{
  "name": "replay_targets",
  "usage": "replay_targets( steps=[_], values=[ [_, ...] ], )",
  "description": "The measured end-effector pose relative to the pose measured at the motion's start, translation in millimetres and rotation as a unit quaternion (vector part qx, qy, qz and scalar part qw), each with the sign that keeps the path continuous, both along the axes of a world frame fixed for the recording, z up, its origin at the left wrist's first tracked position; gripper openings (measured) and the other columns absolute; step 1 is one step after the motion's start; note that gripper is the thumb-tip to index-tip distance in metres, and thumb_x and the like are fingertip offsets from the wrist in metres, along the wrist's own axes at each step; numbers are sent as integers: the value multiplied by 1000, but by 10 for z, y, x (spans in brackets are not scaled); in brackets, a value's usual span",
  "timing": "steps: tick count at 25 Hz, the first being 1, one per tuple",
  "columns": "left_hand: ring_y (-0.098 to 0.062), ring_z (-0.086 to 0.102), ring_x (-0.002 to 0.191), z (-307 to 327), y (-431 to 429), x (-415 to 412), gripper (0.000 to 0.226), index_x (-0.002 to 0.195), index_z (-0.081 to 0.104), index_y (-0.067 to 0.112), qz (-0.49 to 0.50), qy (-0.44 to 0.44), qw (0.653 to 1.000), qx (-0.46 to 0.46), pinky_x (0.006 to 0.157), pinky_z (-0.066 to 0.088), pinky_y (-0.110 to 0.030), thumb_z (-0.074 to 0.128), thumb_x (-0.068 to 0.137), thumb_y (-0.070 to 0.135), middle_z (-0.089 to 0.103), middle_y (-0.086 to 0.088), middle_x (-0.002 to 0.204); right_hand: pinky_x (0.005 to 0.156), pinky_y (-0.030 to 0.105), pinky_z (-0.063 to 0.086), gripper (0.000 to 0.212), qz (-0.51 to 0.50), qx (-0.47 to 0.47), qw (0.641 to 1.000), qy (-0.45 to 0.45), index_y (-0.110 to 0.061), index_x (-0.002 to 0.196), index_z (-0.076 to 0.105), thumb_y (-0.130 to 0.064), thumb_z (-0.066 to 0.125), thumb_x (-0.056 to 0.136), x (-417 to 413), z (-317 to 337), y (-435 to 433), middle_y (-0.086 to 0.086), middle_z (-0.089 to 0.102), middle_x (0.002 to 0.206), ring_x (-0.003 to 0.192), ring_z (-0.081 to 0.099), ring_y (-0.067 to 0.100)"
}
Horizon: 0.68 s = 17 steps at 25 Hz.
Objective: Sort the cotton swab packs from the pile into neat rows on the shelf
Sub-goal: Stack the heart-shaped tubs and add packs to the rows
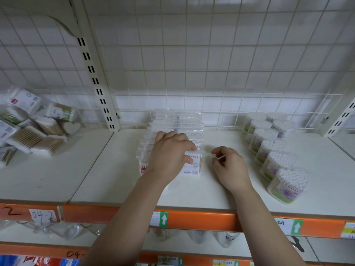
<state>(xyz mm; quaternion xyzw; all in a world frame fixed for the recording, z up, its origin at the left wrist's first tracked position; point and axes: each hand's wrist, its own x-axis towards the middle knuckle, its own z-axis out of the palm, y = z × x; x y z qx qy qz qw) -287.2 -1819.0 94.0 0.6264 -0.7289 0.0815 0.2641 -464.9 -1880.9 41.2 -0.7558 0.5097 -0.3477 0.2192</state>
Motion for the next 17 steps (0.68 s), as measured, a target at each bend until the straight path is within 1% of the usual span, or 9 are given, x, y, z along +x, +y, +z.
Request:
replay_targets(
  steps=[2, 4, 6, 8, 11, 14, 15, 17],
  values=[
    [-18, 62, 76, 25, -48, 21, 25, 86, 75, 26, 2, 6, 1000, 4, 78, 25, -26, 82, 62, 29, 67, 9, 84, 71, 27, 44, 22, 2, 1, 1000, -3, -18, 100, 64, -9, 58, 82, 3, 0, -3, -1, 58, 94, 73, 55, 12],
    [-17, 61, 85, 58, -75, 24, 26, 96, 74, 26, 13, 6, 999, 29, 83, 23, -25, 77, 71, 32, 66, 9, 93, 73, 28, 45, 22, 1, 2, 1000, -8, -18, 100, 64, -8, 58, 82, 0, 6, 1, -1, 59, 94, 73, 55, 11],
    [-15, 57, 95, 57, -86, 20, 30, 106, 70, 29, 23, -18, 999, 45, 88, 21, -24, 72, 77, 36, 63, 10, 103, 74, 28, 47, 21, -2, 2, 1000, -27, -19, 99, 64, -7, 58, 82, 6, 14, 3, -1, 59, 95, 74, 56, 10],
    [-15, 55, 99, 46, -64, 28, 31, 110, 67, 29, 18, -17, 999, 40, 90, 22, -25, 70, 80, 37, 61, 11, 106, 72, 25, 46, 20, -11, -3, 998, -59, -19, 99, 63, -6, 57, 84, 19, 45, 21, -1, 61, 96, 78, 57, 10],
    [-17, 55, 96, 57, 13, 106, 30, 108, 68, 27, 12, 26, 1000, -4, 87, 26, -27, 65, 82, 43, 61, 10, 103, 66, 20, 45, 19, -35, -33, 993, -105, -20, 100, 64, -8, 57, 86, 44, 175, 51, -1, 62, 96, 80, 60, 10],
    [-16, 58, 94, 112, 109, 282, 36, 106, 68, 27, 47, 44, 996, -66, 86, 34, -30, 50, 86, 51, 62, 10, 101, 64, 17, 44, 20, -41, -71, 986, -144, -25, 98, 63, -10, 58, 87, 140, 401, 91, -4, 63, 95, 80, 61, 11],
    [-16, 59, 94, 138, 151, 365, 38, 106, 68, 26, 63, 45, 994, -82, 85, 38, -32, 46, 87, 51, 62, 10, 101, 64, 19, 44, 21, -35, -84, 985, -149, -28, 98, 62, -11, 58, 88, 208, 478, 110, -5, 63, 95, 80, 61, 12],
    [-16, 60, 91, 193, 256, 553, 35, 105, 68, 26, 98, 44, 988, -112, 82, 42, -34, 45, 88, 47, 63, 9, 99, 67, 26, 47, 21, -8, -104, 983, -151, -29, 98, 63, -11, 58, 88, 406, 624, 167, -8, 62, 95, 81, 60, 14]
  ],
)
